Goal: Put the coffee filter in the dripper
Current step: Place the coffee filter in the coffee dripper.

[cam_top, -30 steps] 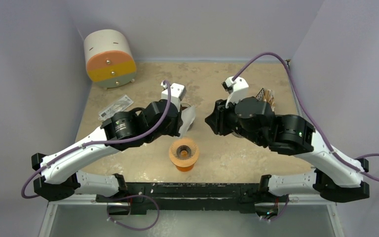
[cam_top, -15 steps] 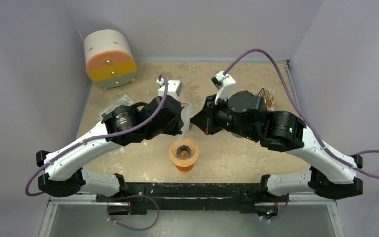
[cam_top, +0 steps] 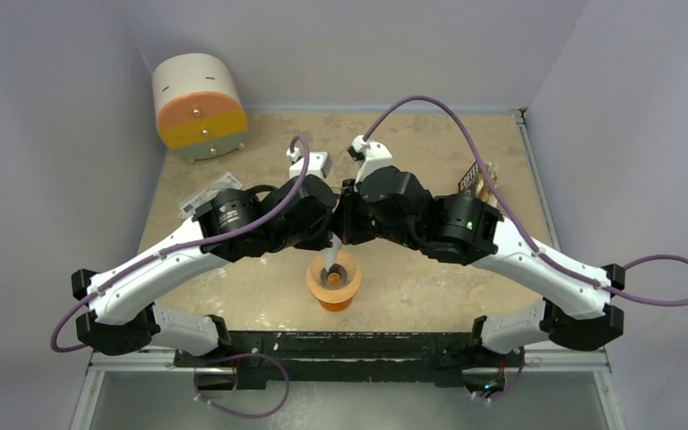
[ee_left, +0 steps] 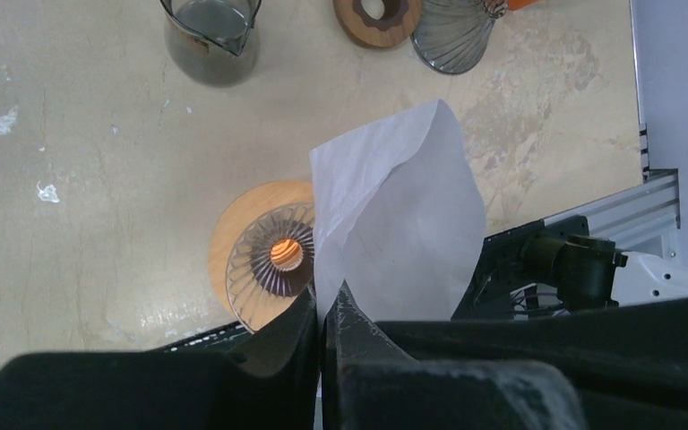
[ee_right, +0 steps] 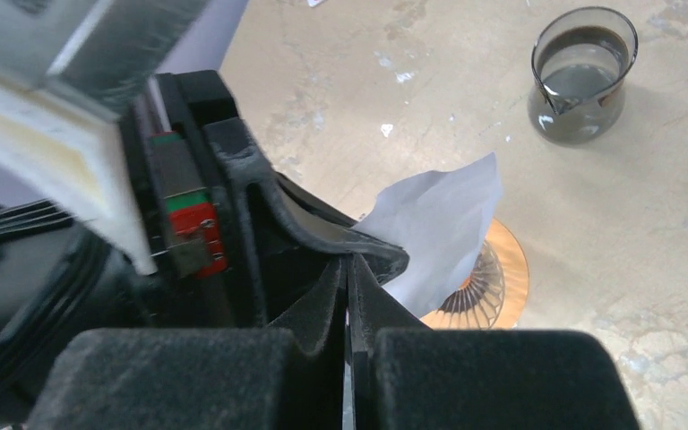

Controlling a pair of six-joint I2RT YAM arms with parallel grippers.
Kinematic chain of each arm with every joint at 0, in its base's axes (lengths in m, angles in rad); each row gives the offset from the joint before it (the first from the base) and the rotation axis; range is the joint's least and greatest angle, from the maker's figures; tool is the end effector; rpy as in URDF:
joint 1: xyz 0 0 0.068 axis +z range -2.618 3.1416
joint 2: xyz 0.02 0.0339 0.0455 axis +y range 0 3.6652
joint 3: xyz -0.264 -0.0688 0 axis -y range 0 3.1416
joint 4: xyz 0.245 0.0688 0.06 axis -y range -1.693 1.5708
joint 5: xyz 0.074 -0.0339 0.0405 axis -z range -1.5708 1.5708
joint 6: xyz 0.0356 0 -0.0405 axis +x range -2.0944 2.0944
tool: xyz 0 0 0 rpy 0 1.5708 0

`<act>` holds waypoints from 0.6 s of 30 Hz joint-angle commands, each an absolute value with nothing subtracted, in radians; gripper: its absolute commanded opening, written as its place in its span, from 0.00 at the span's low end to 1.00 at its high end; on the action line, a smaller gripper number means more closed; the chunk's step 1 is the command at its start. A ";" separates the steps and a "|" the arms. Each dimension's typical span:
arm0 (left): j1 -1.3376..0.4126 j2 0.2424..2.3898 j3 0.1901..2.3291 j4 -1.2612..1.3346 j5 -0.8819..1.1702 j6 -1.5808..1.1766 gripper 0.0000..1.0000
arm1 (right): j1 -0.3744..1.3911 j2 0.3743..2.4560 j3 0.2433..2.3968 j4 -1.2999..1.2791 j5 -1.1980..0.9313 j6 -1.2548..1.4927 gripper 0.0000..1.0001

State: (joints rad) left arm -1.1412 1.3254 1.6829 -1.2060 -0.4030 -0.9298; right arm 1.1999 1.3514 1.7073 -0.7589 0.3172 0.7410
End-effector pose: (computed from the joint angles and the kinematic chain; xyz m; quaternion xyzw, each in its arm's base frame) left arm 0.1106 -0.2078 0.4314 0.0264 0.9189 -0.2023 0.3376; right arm 0.1084 0.2481 0.4705 -0.1026 0.8221 0.3747 0.4163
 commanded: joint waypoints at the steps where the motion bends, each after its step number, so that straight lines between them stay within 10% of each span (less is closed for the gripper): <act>1: -1.141 1.304 1.726 -1.240 -0.358 -0.962 0.00 | 1.205 1.354 1.720 -0.788 0.376 0.787 0.00; 18: -1.141 1.266 1.700 -1.276 -0.252 -1.007 0.00 | 1.230 1.372 1.600 -0.850 0.387 0.845 0.00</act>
